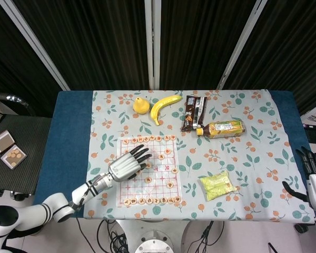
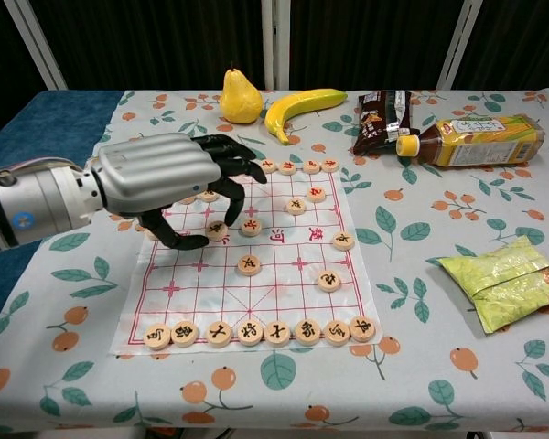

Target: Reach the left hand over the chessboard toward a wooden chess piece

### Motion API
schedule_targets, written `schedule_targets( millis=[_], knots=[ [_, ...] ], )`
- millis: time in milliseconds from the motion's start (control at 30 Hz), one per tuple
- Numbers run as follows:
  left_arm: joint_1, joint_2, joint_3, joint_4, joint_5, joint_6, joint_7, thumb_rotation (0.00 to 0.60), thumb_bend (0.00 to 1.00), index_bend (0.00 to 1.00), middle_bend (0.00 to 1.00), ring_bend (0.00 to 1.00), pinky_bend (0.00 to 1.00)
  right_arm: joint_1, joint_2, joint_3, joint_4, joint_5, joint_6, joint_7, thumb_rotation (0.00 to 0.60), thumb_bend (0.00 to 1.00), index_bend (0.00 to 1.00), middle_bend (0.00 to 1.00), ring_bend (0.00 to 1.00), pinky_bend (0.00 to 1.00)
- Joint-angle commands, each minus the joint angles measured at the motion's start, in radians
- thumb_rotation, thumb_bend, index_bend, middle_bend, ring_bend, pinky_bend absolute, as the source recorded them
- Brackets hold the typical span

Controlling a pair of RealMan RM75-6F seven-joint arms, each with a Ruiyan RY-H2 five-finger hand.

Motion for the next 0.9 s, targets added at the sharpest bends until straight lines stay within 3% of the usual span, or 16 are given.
schedule_targets(
  millis=[33, 533, 900],
  knots=[
    [-0.015, -0.024, -0.011, 0.023, -0.014, -0.020, -0.009, 0.600, 0.31, 0.50, 0.12, 0.00, 0.00, -0.004, 0.001, 0.003, 0.008, 0.000, 0.007, 0.011, 0.600, 0.15, 0.00, 0.00, 0.00, 0.00],
    [-0.012, -0.065, 0.006, 0.097, -0.035, -0.023, -0.041, 0.600, 0.31, 0.49, 0.12, 0.00, 0.00, -0.005, -0.003, 0.001, 0.017, -0.002, 0.003, 0.020, 0.600, 0.15, 0.00, 0.00, 0.00, 0.00],
    [-0.014, -0.068, 0.016, 0.089, -0.024, -0.005, -0.023, 0.600, 0.31, 0.48, 0.12, 0.00, 0.00, -0.007, 0.001, 0.001, 0.007, -0.003, 0.006, 0.011, 0.600, 0.15, 0.00, 0.00, 0.00, 0.00]
  ],
)
